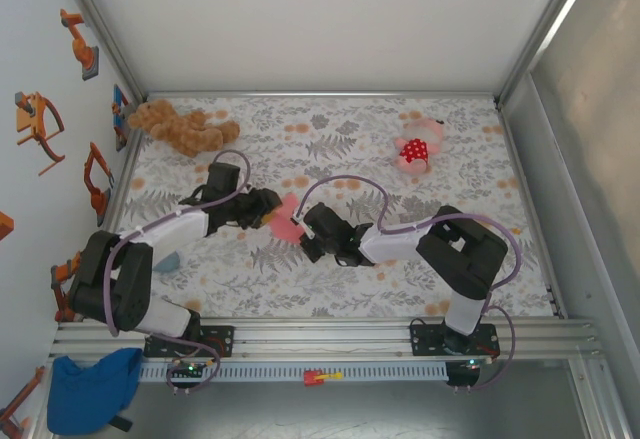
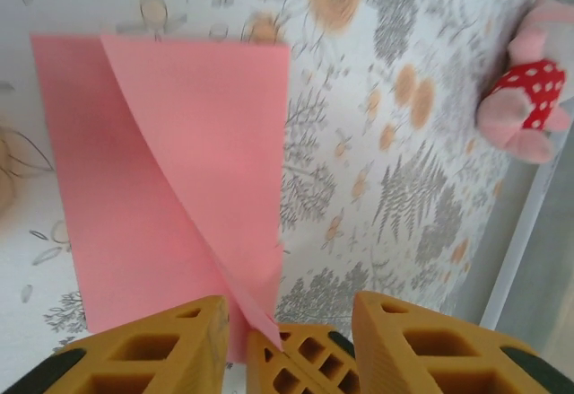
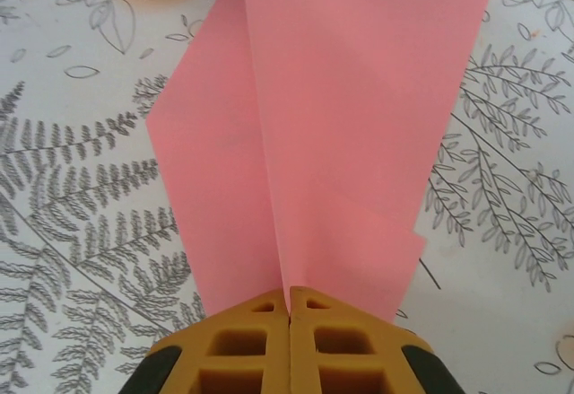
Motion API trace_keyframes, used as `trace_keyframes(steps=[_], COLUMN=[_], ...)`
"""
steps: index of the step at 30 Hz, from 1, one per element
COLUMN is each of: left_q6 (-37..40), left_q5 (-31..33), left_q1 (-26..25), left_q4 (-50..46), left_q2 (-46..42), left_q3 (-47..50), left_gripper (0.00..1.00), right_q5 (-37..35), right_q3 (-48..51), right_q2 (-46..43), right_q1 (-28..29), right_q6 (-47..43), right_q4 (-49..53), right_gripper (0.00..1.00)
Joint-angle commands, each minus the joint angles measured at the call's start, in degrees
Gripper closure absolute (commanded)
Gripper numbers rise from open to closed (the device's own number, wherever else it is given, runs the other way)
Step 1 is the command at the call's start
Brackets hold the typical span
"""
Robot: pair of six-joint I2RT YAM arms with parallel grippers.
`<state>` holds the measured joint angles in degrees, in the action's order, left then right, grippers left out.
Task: Fold a paper plane with a square sheet of paper (pick it up from the middle)
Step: Fourth fold the wing at the center of the table.
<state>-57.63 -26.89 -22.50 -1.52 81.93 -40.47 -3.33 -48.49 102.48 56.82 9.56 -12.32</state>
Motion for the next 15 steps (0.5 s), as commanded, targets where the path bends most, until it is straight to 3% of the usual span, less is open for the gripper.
trace_keyframes(steps=[1,15], left_q6=[1.3,-3.0], left_q5=[2.6,4.8], left_q1=[1.3,0.1], left_q4=[-2.1,8.3], left_q2=[-4.0,-14.5], left_q3=[2.4,14.3], left_gripper=[0.55,0.51], right_q5=[4.0,22.2], right_q3=[0.1,-0.1], right_q2=[0.9,2.7], right_q1=[0.1,-5.4], right_q6=[2.3,12.4], right_q4=[-2.6,-4.9], right_gripper=[0.97,1.00])
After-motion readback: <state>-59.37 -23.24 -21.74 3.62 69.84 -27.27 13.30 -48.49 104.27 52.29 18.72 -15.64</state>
